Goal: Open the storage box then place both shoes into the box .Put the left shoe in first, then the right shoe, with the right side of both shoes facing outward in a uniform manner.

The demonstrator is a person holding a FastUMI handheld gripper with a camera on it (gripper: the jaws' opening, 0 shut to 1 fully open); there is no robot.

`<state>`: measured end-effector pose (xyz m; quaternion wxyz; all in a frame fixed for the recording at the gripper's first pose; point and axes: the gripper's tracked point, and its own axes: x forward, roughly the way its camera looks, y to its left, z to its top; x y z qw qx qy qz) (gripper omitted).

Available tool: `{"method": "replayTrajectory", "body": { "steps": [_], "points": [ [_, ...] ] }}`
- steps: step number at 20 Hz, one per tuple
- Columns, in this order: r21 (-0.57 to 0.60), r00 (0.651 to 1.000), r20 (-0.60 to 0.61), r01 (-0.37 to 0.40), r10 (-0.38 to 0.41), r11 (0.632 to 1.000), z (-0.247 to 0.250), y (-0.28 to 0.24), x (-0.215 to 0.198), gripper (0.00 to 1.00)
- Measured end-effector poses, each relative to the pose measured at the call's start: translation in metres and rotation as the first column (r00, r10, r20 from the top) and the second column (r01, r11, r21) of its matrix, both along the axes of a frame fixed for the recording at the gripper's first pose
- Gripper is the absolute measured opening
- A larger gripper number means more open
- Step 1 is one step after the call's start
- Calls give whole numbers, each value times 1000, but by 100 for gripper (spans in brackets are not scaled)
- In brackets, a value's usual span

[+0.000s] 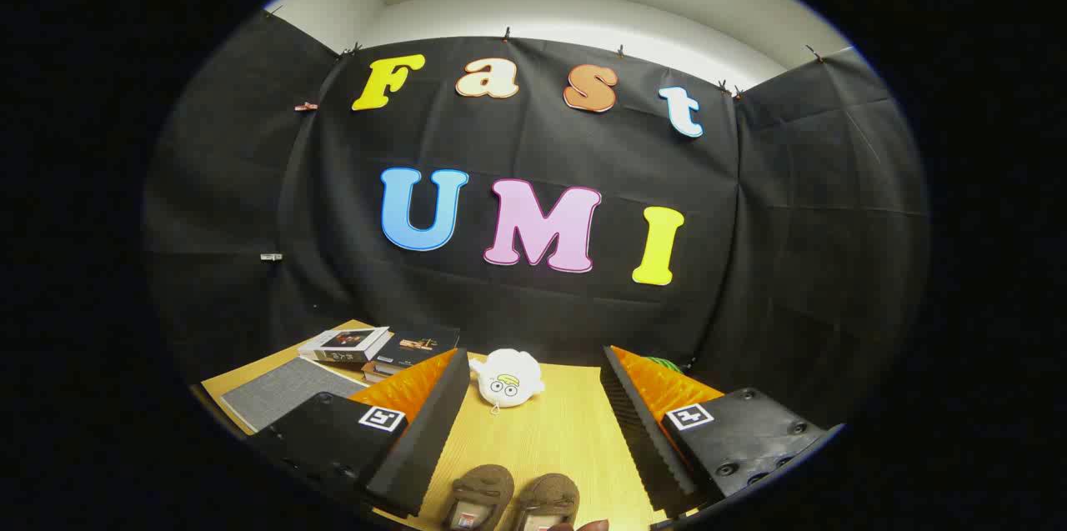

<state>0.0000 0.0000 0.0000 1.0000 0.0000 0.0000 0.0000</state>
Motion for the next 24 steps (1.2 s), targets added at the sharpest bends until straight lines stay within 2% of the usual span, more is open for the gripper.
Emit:
{"method": "replayTrajectory", "body": {
  "steps": [4,7,10,14,16,18,20,22,24],
  "points": [
    [-3,1000,12,-1,1,1000,1,2,2,98],
    [-40,995,80,56,-52,998,14,-11,3,97],
    [-39,998,41,40,-38,998,2,-4,5,97],
    [52,999,5,-34,34,998,-6,10,5,97],
    [142,993,-30,-106,112,984,-17,27,5,97],
    [212,971,-77,-206,227,955,-33,47,6,98],
    [278,926,-121,-314,358,908,-51,67,10,98],
    [388,860,-180,-383,477,838,-75,86,14,98],
    [537,783,-201,-415,589,734,-90,108,12,98]
  ]
}}
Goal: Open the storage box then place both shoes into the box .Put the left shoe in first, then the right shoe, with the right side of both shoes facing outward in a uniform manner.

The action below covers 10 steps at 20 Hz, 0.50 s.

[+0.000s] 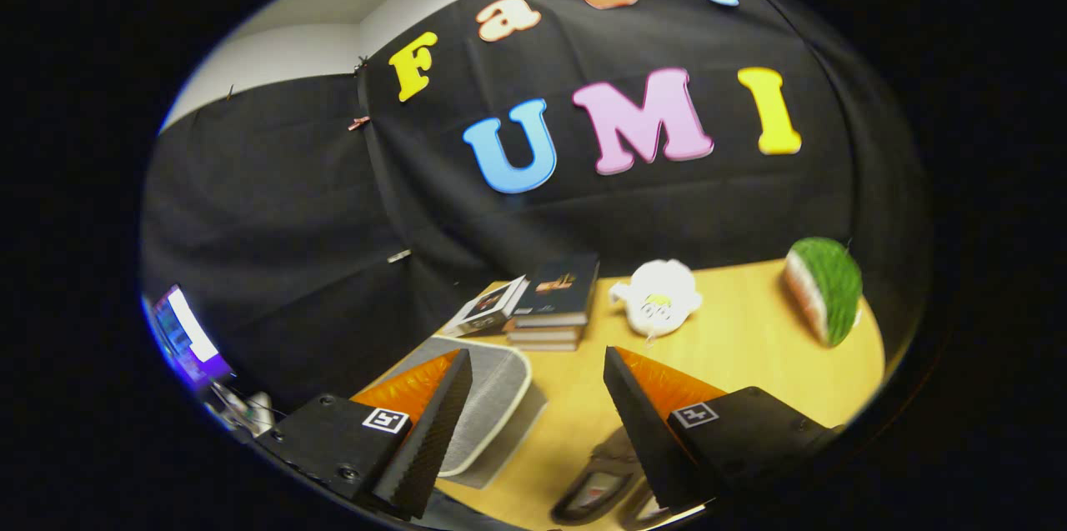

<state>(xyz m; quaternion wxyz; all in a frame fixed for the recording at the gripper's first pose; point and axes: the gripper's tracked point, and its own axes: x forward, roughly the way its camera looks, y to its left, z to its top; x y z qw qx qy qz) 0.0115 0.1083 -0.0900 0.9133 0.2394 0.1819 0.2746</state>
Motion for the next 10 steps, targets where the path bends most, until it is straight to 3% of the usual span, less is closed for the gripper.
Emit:
{"method": "replayTrajectory", "body": {
  "steps": [2,5,10],
  "points": [
    [90,993,-74,-89,96,992,-11,20,-1,98],
    [195,947,-184,-228,264,954,-45,52,-12,98],
    [390,830,-357,-283,428,876,-100,89,-20,98]
  ]
}}
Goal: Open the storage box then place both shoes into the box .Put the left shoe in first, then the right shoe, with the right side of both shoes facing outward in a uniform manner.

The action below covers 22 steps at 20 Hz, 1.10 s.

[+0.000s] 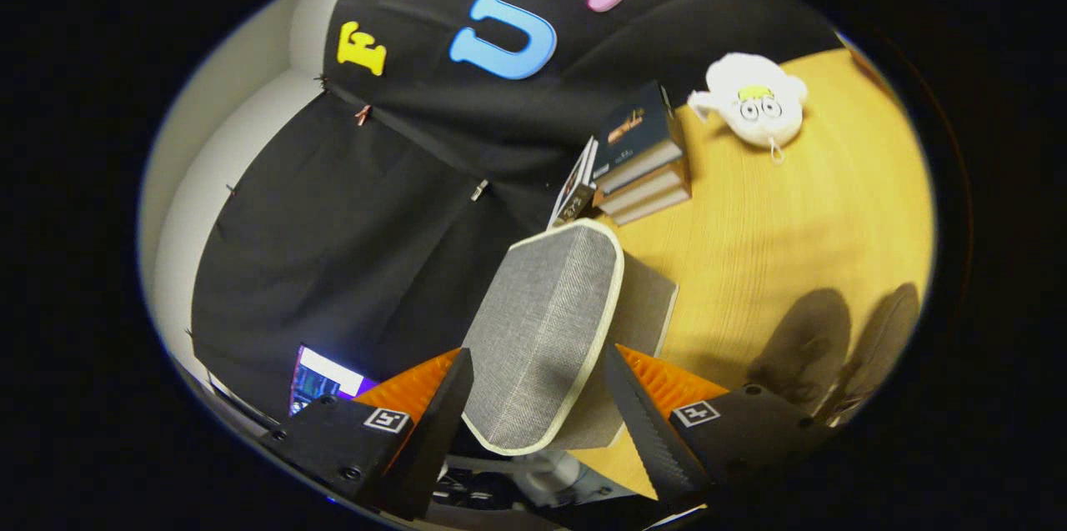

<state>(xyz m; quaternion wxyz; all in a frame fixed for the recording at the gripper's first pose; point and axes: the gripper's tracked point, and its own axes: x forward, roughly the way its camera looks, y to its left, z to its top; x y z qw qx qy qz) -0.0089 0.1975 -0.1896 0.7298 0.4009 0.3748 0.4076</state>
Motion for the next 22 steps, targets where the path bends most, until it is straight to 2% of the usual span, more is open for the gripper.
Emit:
{"method": "replayTrajectory", "body": {
  "steps": [4,7,11,13,15,16,18,22],
  "points": [
    [103,989,-131,-60,73,993,-24,20,-4,98],
    [150,975,-199,-66,95,986,-33,27,-3,98],
    [231,956,-249,-101,159,968,-31,37,-9,97],
    [246,949,-256,-120,183,962,-30,47,-14,93],
    [268,955,-234,-115,180,957,-23,38,-12,43],
    [290,959,-227,-102,171,952,-16,36,-6,25],
    [274,967,-213,-81,143,958,-11,30,-3,7],
    [252,975,-174,-95,141,963,21,34,-13,5]
  ]
}}
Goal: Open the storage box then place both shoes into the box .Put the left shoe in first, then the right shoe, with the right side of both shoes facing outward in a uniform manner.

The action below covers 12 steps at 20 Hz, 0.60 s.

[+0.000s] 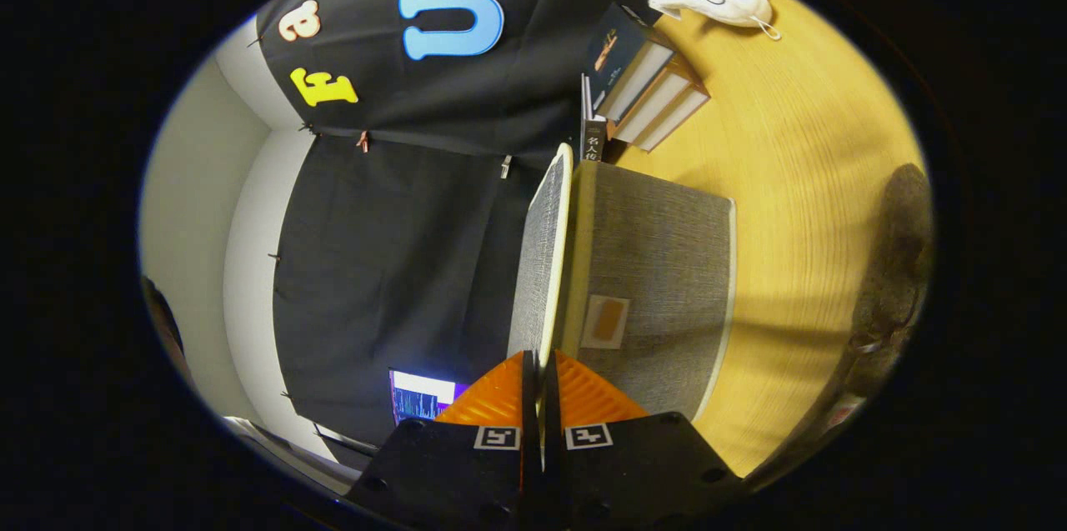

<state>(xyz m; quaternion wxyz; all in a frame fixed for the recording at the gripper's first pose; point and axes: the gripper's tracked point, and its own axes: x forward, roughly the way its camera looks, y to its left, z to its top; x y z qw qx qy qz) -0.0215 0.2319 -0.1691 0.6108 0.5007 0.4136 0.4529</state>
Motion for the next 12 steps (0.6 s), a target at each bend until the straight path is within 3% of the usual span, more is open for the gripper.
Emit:
{"method": "replayTrajectory", "body": {
  "steps": [5,12],
  "points": [
    [79,997,72,33,-39,996,75,28,-1,6],
    [115,984,175,-31,11,993,146,125,-4,7]
  ]
}}
